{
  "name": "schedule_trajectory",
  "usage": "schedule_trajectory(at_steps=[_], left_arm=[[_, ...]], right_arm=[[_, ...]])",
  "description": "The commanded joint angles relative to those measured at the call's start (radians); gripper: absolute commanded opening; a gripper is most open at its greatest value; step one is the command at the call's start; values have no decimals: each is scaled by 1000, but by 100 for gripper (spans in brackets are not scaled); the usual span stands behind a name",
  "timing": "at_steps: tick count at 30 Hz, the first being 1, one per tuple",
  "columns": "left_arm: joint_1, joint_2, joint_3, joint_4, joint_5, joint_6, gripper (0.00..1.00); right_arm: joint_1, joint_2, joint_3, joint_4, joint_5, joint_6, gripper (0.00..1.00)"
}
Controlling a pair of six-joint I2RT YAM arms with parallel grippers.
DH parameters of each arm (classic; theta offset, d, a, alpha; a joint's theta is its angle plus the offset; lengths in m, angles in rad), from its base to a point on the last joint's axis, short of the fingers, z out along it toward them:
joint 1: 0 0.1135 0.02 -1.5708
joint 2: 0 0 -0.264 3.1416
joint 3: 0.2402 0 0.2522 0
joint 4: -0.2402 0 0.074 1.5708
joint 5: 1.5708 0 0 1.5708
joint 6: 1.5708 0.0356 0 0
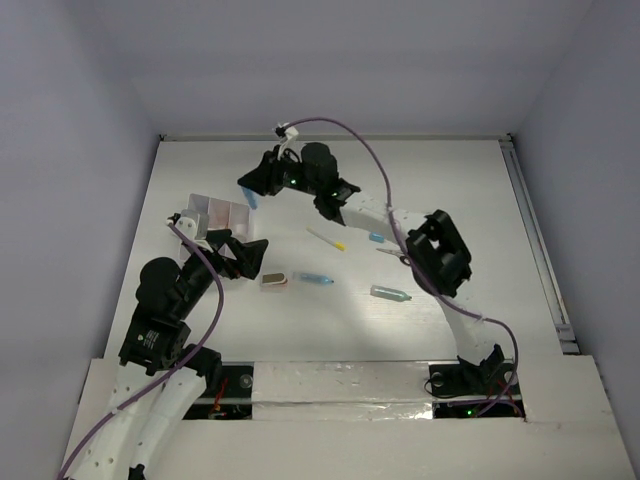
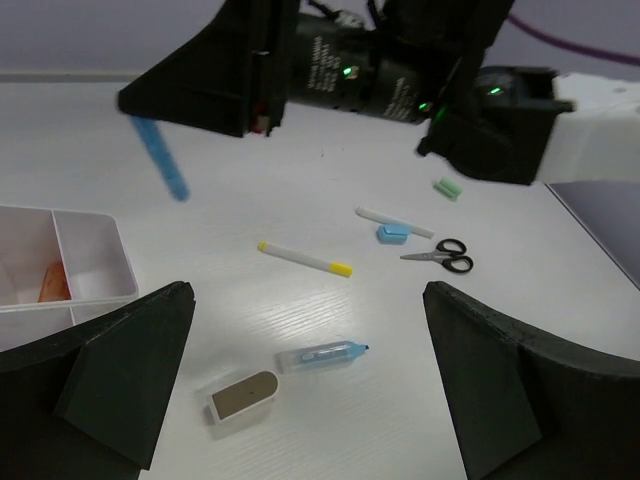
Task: Sort the stationery into containers
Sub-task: Place the stationery in the storage box.
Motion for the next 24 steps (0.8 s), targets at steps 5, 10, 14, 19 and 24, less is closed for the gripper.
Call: schedule_trajectory(at_steps=[5, 10, 14, 19, 24], left_arm=[[5, 1, 45, 65, 11, -4, 99], [5, -6, 44, 65, 15, -4, 99], [5, -8, 44, 66, 17, -6, 99], [5, -3, 44, 69, 20, -6, 99], [5, -2, 44, 72, 20, -7, 99]], right_arm=[[81, 237, 229, 377, 3, 265, 27], [112, 366, 390, 319, 7, 271, 27], [121, 419, 450, 290, 28, 259, 27], [121, 449, 439, 293, 68, 257, 28], [121, 481, 471, 267, 97, 253, 29]])
